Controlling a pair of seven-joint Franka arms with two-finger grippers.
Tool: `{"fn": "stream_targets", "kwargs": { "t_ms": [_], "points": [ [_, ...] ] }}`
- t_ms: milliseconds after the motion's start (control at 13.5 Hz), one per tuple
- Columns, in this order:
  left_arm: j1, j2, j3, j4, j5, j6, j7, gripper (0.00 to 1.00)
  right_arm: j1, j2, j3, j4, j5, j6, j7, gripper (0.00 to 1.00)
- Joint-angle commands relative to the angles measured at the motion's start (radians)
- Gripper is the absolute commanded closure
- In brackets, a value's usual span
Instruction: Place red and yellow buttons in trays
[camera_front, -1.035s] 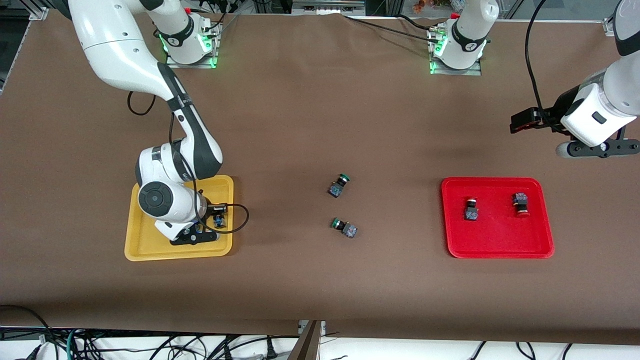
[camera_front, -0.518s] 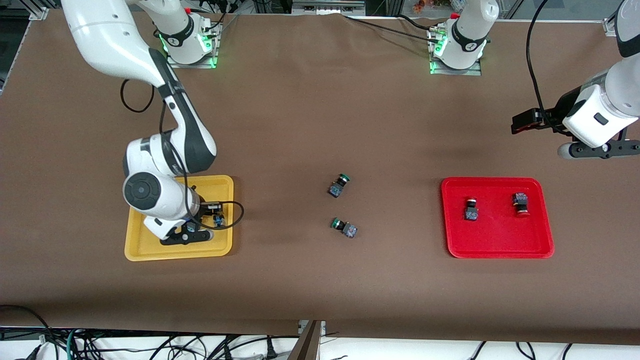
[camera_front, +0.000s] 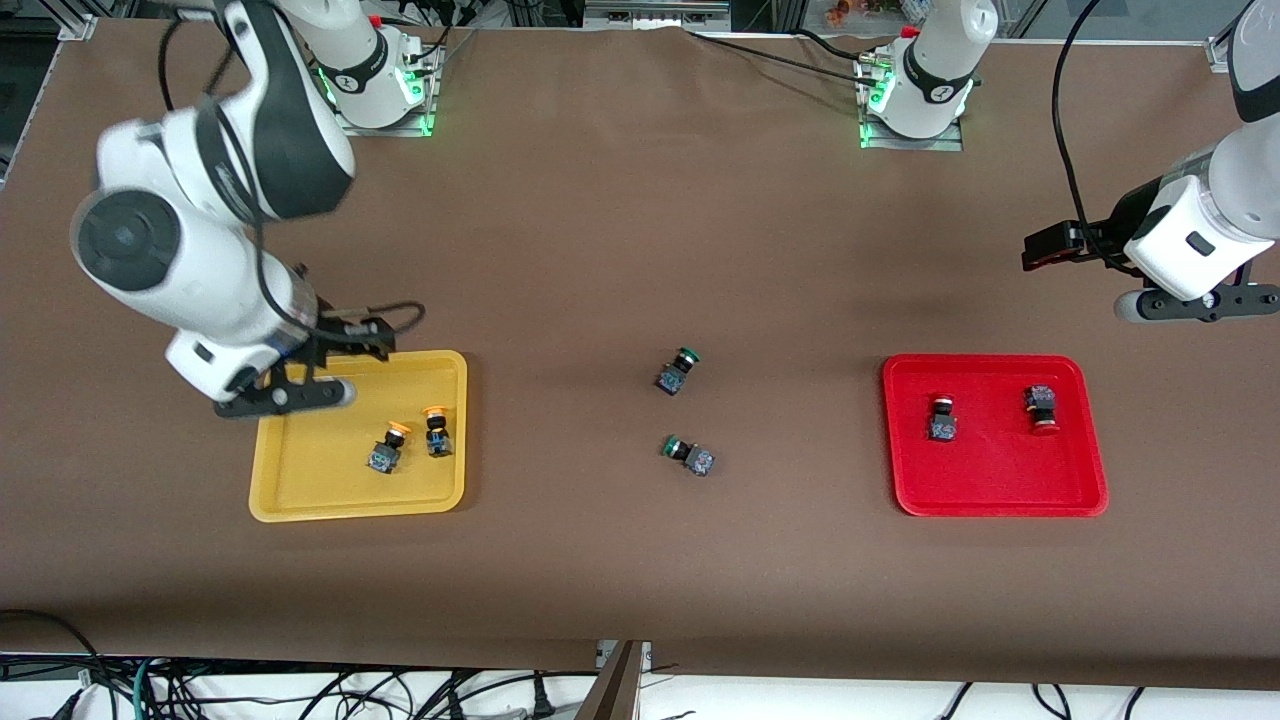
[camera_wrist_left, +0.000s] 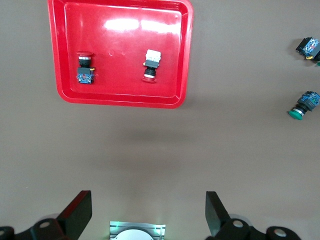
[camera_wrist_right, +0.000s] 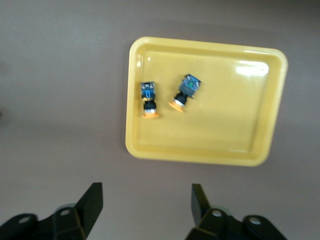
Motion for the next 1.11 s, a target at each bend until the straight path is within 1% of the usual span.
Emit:
{"fn": "stream_targets", "kwargs": {
  "t_ms": [0,148,296,370,444,518,592,666,887,1035],
  "points": [
    [-0.001,0.014,0.001,0.030,0.012,-0.005,-0.005,0.00,-0.007,-0.109,-0.044,-0.037,0.013,-0.072,-0.102,0.01],
    [-0.001,0.014,0.001,0.030,0.012,-0.005,-0.007,0.00,-0.007,-0.149,-0.086,-0.037,0.038,-0.123,-0.131,0.01],
    [-0.001,0.014,0.001,0.030,0.012,-0.005,-0.007,0.00,-0.007,-0.164,-0.119,-0.037,0.033,-0.161,-0.192,0.01],
    [-0.001,0.014,0.001,0.030,0.012,-0.005,-0.007,0.00,-0.007,-0.172,-0.124,-0.049,0.021,-0.178,-0.226,0.01],
    [-0.001,0.014,0.001,0.030,0.012,-0.005,-0.005,0.00,-0.007,-0.210,-0.126,-0.087,0.019,-0.171,-0.236,0.01],
    [-0.001,0.014,0.001,0.030,0.012,-0.005,-0.005,0.00,-0.007,-0.264,-0.133,-0.156,0.019,-0.149,-0.236,0.01],
    [-0.001,0.014,0.001,0.030,0.012,-0.005,-0.007,0.00,-0.007,-0.329,-0.144,-0.243,0.019,-0.093,-0.236,0.01],
    [-0.001,0.014,0.001,0.030,0.012,-0.005,-0.005,0.00,-0.007,-0.373,-0.146,-0.305,0.019,-0.047,-0.236,0.01],
    [-0.001,0.014,0.001,0.030,0.010,-0.005,-0.005,0.00,-0.007,-0.373,-0.146,-0.301,0.015,-0.040,-0.245,0.01],
    [0.000,0.014,0.001,0.030,0.010,-0.005,-0.005,0.00,-0.005,-0.367,-0.143,-0.289,-0.036,-0.039,-0.248,0.01]
  ]
}}
